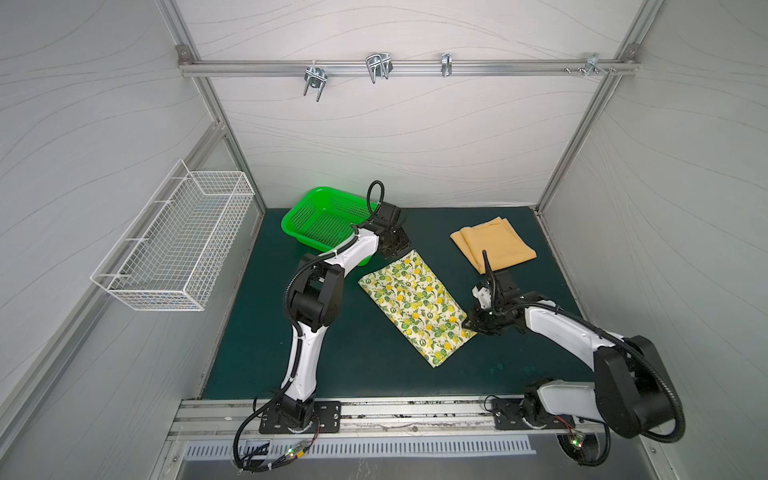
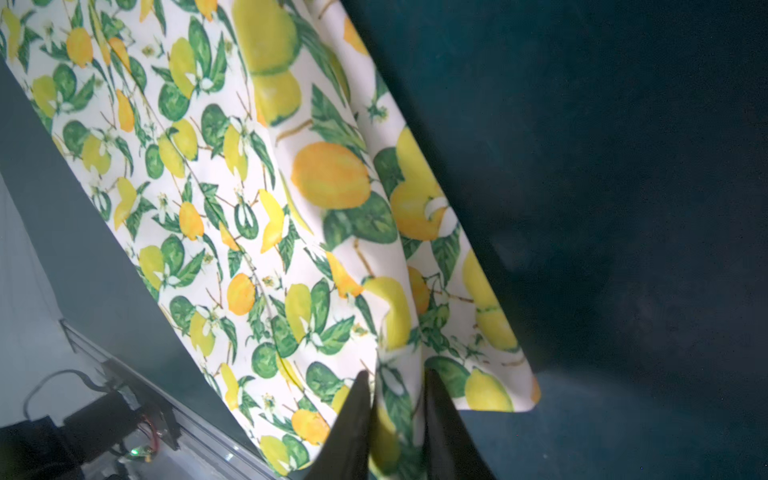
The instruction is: Fold and stack the skirts
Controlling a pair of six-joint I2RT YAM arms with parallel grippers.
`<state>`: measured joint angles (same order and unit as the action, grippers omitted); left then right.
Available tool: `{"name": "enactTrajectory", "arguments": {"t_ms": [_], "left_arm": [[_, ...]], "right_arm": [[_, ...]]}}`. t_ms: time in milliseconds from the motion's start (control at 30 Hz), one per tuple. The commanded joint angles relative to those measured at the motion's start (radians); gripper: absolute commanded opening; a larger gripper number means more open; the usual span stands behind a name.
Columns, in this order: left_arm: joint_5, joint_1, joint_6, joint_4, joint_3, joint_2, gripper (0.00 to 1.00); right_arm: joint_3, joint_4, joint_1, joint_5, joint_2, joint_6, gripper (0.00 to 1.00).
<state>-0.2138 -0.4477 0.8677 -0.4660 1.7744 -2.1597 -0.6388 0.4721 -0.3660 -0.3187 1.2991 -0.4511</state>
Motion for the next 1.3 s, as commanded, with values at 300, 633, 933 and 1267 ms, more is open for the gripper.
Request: {"name": "enactTrajectory", "arguments": {"t_ms": [300, 633, 933, 1267], "left_arm": [[0.026, 0.013, -0.068, 0.006, -0.173, 0.270, 0.52], [-0.027, 0.033, -0.179, -0.005, -0.403, 0.394, 0.99], [-0.070, 0.056, -0.182, 0.060, -0.498, 0.322, 0.99], [-0.033, 0.095, -0.157, 0.146, -0.633, 0.303, 0.99]], "right_arm": [[0.023, 0.030, 0.019, 0.161, -0.102, 0.026, 0.73], [0.115, 0.035, -0.059, 0.107, -0.272, -0.051, 0.99], [0.148, -0.007, -0.134, 0.161, -0.238, -0.131, 0.99], [0.130, -0.123, -0.093, 0.118, -0.078, -0.139, 0.99]]}}
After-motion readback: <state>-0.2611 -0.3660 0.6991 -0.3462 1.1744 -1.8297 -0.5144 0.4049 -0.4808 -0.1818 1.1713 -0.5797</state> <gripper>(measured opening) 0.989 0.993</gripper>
